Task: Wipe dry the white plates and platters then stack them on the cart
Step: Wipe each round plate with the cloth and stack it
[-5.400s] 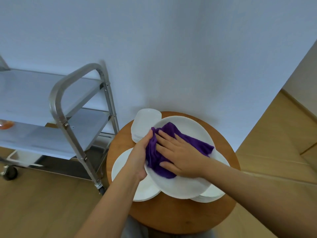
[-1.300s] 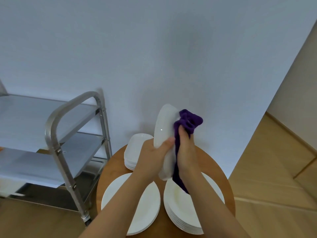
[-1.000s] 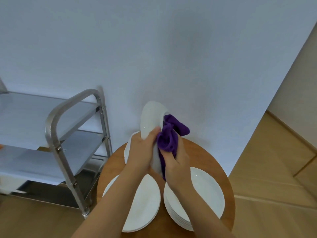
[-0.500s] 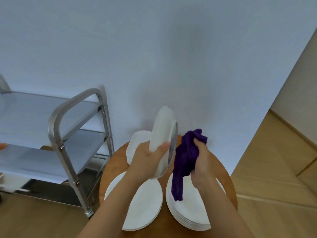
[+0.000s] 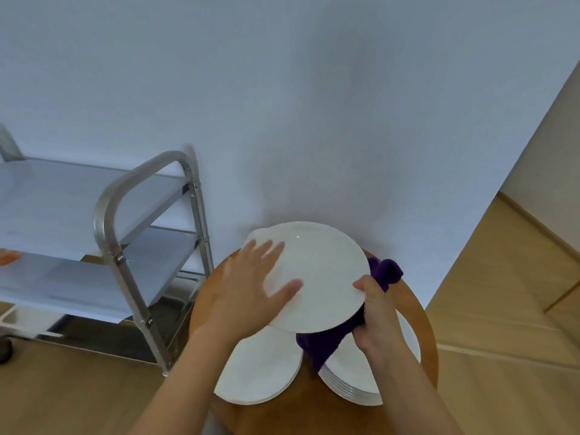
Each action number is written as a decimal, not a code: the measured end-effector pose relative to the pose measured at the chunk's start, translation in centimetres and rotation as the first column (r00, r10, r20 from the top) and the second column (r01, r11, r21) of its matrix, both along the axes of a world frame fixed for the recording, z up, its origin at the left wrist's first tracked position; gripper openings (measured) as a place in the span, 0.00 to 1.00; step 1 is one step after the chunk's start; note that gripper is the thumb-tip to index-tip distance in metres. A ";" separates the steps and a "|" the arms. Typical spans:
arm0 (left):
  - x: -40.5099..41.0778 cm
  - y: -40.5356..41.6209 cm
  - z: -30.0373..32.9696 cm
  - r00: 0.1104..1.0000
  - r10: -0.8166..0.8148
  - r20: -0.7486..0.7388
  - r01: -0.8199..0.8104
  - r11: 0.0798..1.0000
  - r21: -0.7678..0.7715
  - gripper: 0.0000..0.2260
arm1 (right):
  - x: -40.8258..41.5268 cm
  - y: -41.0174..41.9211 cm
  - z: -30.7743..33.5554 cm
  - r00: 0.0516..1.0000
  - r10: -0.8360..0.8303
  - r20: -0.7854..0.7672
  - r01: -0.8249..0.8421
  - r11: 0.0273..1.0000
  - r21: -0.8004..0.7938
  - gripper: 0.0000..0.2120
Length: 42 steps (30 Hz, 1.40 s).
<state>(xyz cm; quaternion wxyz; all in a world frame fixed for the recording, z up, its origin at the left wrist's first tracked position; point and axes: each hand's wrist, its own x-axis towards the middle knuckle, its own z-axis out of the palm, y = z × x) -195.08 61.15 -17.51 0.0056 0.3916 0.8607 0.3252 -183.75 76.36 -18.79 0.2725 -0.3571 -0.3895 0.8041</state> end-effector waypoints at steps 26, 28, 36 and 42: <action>-2.6 -5.6 -14.5 0.490 0.572 0.658 -0.678 0.724 -0.125 0.15 | -3.0 -3.2 -6.3 0.899 0.008 0.437 -0.180 0.918 0.354 0.11; -2.4 -5.4 -15.1 0.485 0.592 0.644 -0.669 0.725 -0.162 0.16 | -2.6 -3.2 -6.0 0.906 0.017 0.423 -0.160 0.938 0.306 0.11; -2.4 -4.9 -15.2 0.584 0.685 0.436 -0.618 0.723 -0.309 0.16 | -1.0 -3.2 -4.2 0.986 0.057 0.153 -0.056 0.998 -0.016 0.08; -2.3 -4.9 -15.8 0.530 0.723 0.442 -0.628 0.686 -0.368 0.14 | -1.1 -3.0 -2.1 0.989 0.042 -0.140 -0.054 0.995 -0.083 0.08</action>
